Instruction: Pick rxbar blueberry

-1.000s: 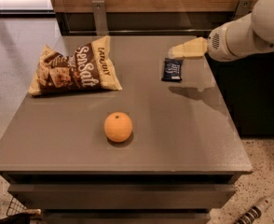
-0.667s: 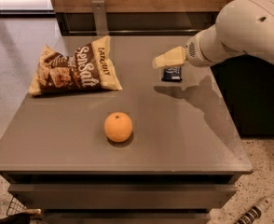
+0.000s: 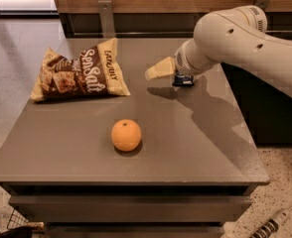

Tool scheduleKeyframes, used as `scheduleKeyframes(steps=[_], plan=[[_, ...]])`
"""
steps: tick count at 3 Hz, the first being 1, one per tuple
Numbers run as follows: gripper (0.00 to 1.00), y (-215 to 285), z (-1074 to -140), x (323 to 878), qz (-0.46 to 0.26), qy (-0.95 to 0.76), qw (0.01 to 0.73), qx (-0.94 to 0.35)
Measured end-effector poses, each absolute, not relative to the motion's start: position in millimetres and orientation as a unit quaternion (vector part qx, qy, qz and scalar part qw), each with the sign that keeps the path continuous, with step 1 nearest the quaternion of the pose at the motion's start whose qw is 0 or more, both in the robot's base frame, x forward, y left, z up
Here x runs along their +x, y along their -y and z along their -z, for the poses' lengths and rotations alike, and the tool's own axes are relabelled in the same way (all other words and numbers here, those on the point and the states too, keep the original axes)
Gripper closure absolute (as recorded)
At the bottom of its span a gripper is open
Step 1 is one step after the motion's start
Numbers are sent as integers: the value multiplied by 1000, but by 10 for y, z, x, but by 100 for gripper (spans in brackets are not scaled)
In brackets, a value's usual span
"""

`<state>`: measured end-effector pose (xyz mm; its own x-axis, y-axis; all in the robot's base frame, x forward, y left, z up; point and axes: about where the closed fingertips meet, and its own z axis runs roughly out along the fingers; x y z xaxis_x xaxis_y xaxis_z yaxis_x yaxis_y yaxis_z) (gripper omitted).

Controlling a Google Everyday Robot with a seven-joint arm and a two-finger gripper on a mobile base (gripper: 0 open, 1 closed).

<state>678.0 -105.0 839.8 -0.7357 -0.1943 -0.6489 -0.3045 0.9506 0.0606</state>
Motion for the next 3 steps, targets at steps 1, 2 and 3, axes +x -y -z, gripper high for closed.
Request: scheduleKeyframes(steps=[1,2,3], plan=[[0,1062,-8297,6957,-76,-931,331,-135],[0,1124,-8200,7137,-69,-935,324,-130],[0,1222,-8090,7257,-66,-939,318,-118]])
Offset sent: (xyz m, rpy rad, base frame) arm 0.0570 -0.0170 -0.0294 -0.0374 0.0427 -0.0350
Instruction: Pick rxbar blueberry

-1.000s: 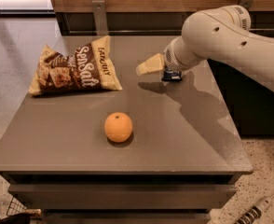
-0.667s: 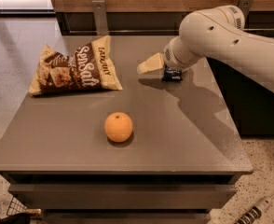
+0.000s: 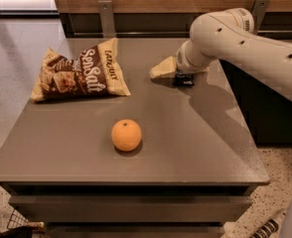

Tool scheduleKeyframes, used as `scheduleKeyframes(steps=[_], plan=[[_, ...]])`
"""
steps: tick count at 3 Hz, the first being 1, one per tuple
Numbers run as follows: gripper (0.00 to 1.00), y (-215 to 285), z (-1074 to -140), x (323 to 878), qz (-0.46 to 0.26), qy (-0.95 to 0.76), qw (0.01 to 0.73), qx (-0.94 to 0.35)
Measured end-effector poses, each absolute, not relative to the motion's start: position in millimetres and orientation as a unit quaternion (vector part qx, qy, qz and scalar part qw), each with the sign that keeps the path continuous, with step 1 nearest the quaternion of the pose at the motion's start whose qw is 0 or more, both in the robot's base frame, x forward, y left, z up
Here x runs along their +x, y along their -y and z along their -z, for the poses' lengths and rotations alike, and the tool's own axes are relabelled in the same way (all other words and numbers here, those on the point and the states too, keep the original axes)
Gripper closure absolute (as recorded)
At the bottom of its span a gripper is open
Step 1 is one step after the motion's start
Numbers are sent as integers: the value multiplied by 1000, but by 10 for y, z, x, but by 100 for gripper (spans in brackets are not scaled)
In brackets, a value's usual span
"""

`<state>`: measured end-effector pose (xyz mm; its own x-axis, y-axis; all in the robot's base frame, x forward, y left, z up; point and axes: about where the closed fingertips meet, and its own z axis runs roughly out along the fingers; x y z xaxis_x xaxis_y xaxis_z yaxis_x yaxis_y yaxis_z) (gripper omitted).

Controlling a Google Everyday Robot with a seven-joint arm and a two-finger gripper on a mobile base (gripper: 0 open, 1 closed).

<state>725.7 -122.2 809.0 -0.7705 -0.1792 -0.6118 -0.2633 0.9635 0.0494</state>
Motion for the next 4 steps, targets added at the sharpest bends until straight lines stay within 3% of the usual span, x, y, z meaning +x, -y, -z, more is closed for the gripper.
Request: scheduleKeyframes(steps=[1,2,4], plan=[[0,1323,-8015,7286,-64,-941,313,-107],[18,1380,-7980,7260,-65,-943,309,-101],[63,1379,-8086,7260,-65,-943,309,-101]])
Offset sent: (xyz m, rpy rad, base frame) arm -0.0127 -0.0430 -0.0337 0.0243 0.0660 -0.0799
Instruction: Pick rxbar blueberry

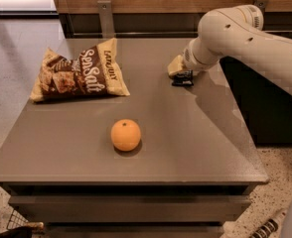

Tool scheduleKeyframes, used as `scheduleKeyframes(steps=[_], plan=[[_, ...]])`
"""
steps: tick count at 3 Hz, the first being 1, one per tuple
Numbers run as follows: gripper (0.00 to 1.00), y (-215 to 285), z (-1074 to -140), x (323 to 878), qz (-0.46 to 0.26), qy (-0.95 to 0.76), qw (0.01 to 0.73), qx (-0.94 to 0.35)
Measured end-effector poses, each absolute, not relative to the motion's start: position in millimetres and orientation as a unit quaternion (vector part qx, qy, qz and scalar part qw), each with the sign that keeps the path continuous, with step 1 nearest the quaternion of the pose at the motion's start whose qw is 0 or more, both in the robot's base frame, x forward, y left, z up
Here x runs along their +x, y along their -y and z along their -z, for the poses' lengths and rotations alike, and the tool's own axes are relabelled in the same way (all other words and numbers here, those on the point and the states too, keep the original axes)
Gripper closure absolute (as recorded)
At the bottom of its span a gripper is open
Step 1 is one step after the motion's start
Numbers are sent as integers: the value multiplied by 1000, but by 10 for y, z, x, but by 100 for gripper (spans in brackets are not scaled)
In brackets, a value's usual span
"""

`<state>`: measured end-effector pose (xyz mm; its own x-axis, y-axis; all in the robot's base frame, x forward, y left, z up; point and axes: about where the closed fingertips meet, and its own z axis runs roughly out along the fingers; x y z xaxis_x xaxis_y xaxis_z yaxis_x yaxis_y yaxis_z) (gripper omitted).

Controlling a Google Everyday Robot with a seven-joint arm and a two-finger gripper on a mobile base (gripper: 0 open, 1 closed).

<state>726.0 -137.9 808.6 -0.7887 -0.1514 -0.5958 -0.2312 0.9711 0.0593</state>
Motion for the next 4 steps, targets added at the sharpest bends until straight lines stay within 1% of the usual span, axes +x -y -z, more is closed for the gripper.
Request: scheduleKeyframes(steps=[1,2,4], plan=[[95,1379,-8193,7260,-65,-944,309,-101],[100,1378,-8195,7260,-65,-944,309,-101],[100,1515,-8653,7317,-67,-931,340,-118]])
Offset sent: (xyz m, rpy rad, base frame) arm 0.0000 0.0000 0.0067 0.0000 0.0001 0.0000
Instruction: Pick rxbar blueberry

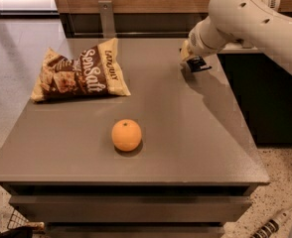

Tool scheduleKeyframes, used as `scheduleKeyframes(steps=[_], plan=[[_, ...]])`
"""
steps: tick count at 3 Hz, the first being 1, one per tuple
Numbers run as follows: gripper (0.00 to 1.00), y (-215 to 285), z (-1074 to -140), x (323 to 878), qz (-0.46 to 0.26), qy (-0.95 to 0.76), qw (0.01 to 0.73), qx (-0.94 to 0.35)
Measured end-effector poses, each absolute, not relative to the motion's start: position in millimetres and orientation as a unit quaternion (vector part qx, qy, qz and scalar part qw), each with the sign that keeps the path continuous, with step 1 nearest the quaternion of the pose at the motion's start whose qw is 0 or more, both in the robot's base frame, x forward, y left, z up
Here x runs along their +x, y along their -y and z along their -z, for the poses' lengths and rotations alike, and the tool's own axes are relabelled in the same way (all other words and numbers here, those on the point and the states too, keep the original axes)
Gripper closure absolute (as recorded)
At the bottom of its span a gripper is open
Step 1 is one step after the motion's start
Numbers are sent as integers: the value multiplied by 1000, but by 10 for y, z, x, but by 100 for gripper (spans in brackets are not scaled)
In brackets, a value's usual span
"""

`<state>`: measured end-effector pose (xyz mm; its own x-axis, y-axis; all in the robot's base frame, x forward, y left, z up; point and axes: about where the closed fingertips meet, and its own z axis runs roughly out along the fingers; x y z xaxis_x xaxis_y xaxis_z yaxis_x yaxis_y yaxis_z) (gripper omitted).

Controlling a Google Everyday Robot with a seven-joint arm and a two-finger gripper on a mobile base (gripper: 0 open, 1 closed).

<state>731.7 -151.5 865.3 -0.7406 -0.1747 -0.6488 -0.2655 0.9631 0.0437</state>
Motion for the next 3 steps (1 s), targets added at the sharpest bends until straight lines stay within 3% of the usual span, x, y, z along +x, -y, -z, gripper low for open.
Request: scheduleKeyframes(steps=[3], plan=[[100,1569,-10001,7155,-139,-847,453,-240]])
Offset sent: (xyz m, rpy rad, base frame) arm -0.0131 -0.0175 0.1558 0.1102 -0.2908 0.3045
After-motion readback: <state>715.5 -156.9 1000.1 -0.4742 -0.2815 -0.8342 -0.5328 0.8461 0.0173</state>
